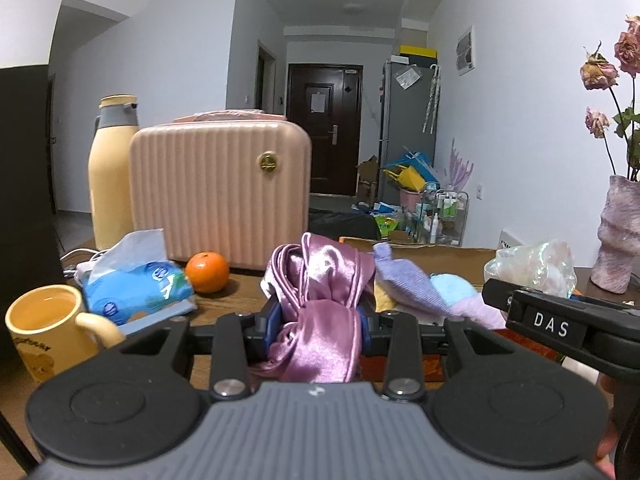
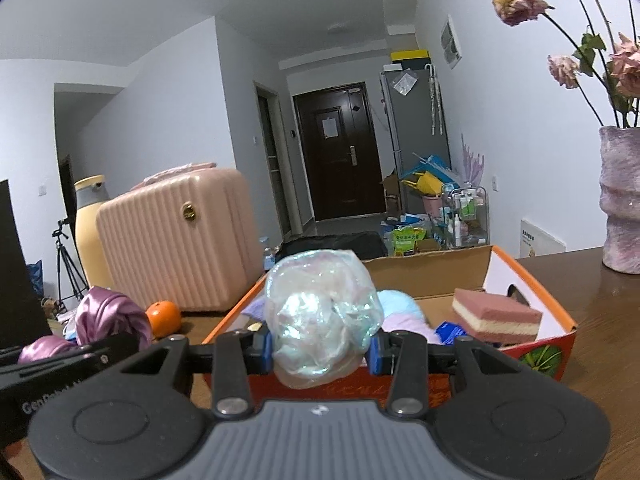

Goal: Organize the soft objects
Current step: 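Carry the ball in the right tool while the left tool carries the scrunchies toward the box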

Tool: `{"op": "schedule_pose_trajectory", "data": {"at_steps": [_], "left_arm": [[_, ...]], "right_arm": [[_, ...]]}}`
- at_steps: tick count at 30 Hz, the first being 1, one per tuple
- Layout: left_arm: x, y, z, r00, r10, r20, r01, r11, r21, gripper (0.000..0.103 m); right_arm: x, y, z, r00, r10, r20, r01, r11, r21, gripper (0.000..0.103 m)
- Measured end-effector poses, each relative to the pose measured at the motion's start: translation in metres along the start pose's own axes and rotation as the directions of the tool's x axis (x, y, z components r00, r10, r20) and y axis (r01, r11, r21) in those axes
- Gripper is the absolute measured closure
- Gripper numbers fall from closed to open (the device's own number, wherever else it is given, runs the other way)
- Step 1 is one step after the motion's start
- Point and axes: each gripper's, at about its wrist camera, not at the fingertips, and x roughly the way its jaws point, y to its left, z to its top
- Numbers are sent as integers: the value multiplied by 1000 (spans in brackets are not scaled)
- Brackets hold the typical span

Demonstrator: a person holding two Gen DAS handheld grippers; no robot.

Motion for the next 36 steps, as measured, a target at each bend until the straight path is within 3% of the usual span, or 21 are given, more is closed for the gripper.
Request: {"op": "schedule_pose_trajectory", "data": {"at_steps": [17,36], "left_arm": [[27,-64,20,994,-102,46,102,995,-3,67],[80,-102,34,990,-134,39,135,991,-12,67]], "right_arm": [[17,-49,28,997,-55,47,55,998,-2,63],[59,-84,44,992,-117,52,119,992,-34,63]]}}
